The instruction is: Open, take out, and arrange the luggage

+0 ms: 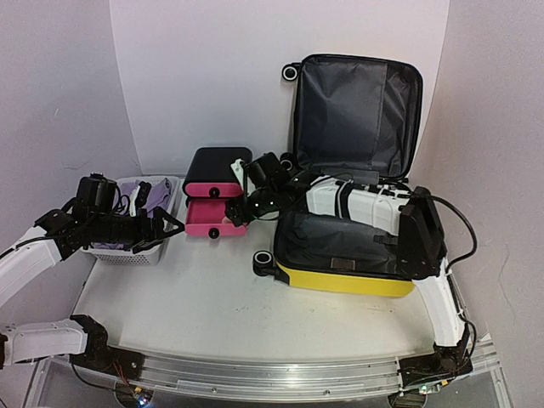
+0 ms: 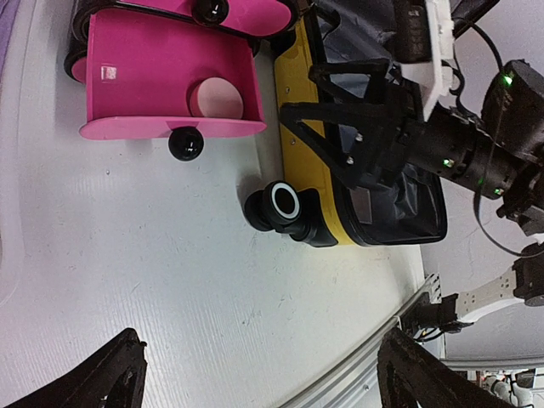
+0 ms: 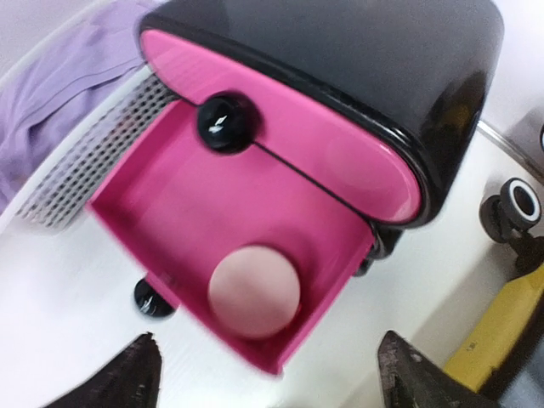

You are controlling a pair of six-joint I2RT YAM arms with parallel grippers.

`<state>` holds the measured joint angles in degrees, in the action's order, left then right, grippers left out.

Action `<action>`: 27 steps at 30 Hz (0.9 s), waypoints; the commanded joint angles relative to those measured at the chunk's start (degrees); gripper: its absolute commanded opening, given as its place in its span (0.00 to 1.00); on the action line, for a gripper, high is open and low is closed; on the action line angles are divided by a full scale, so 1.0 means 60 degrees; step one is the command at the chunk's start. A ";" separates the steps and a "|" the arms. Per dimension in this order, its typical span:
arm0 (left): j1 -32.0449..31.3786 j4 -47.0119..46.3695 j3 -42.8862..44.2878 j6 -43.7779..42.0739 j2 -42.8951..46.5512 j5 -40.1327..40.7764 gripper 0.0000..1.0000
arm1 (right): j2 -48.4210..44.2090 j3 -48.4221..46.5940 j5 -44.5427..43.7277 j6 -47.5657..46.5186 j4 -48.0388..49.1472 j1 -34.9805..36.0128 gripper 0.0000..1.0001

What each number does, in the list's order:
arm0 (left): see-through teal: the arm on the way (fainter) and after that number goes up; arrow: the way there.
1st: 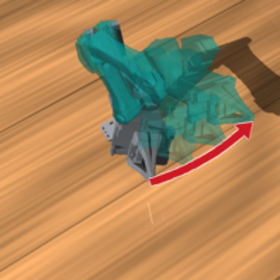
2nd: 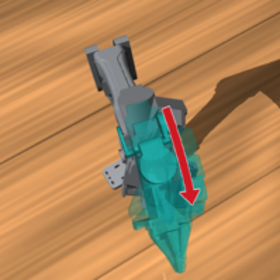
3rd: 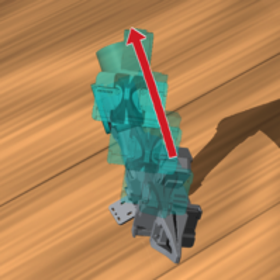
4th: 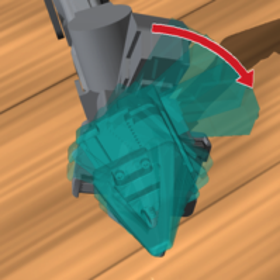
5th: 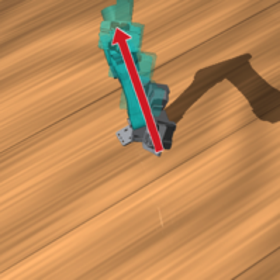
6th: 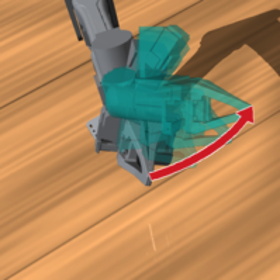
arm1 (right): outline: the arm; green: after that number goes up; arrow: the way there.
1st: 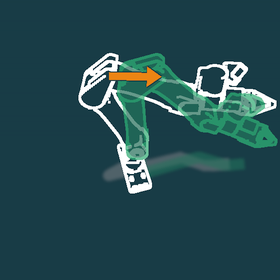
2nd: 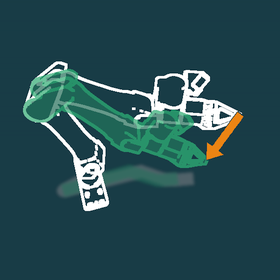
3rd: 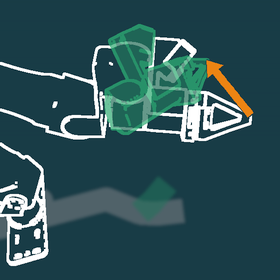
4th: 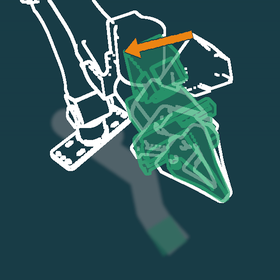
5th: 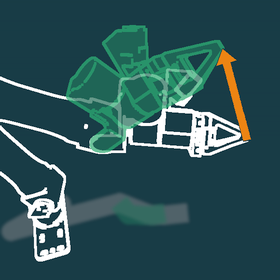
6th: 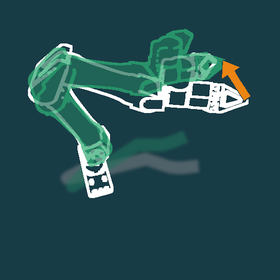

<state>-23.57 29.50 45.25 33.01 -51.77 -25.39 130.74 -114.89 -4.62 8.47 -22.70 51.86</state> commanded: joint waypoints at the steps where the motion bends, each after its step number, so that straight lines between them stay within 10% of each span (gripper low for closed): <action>1: -0.0004 -0.0307 0.0278 -0.0072 0.0190 -0.0082 0.95 | -0.0965 0.1046 0.0161 -0.0591 -0.0047 0.0056 0.96; 27: 0.0001 -0.0302 0.0446 0.0313 0.0512 -0.0206 0.95 | 0.0867 0.0596 -0.4181 -0.0207 0.2672 0.0287 0.98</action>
<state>-23.57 29.52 45.41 34.61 -49.23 -25.58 134.10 -107.20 -23.07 5.21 -12.88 53.95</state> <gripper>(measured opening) 0.951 0.983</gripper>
